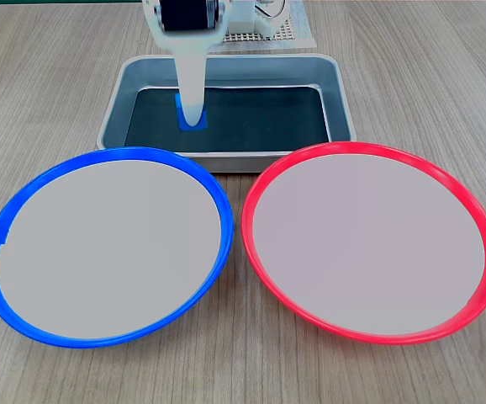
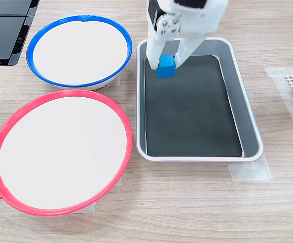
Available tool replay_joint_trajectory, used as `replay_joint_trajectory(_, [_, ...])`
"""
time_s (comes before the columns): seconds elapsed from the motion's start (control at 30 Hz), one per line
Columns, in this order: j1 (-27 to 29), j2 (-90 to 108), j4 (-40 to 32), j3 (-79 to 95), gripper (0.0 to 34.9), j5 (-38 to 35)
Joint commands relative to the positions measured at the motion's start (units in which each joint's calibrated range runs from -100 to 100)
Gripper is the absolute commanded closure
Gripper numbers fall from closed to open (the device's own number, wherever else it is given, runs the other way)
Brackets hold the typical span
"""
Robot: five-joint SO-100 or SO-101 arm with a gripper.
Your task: Move a blue block from tray to blue dish
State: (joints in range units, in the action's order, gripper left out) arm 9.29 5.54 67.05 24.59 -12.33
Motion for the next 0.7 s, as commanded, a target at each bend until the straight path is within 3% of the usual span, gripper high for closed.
replay_joint_trajectory(0.0, [-0.6, 0.5, 2.7, -16.4, 34.5, 1.1])
replay_joint_trajectory(0.23, [1.3, -16.9, -10.0, -32.3, 33.8, 3.3])
replay_joint_trajectory(0.4, [2.3, -25.0, -21.1, -31.1, 29.2, 1.3])
replay_joint_trajectory(0.47, [2.8, -26.4, -25.0, -29.3, 23.7, 0.2])
replay_joint_trajectory(0.53, [3.1, -26.5, -28.8, -27.2, 11.1, -0.8])
replay_joint_trajectory(0.57, [3.3, -26.2, -29.8, -26.7, 7.7, -1.0])
replay_joint_trajectory(0.63, [3.6, -24.9, -30.9, -26.5, 4.3, -1.1])
replay_joint_trajectory(0.67, [3.6, -22.6, -32.8, -25.0, 4.8, -0.9])
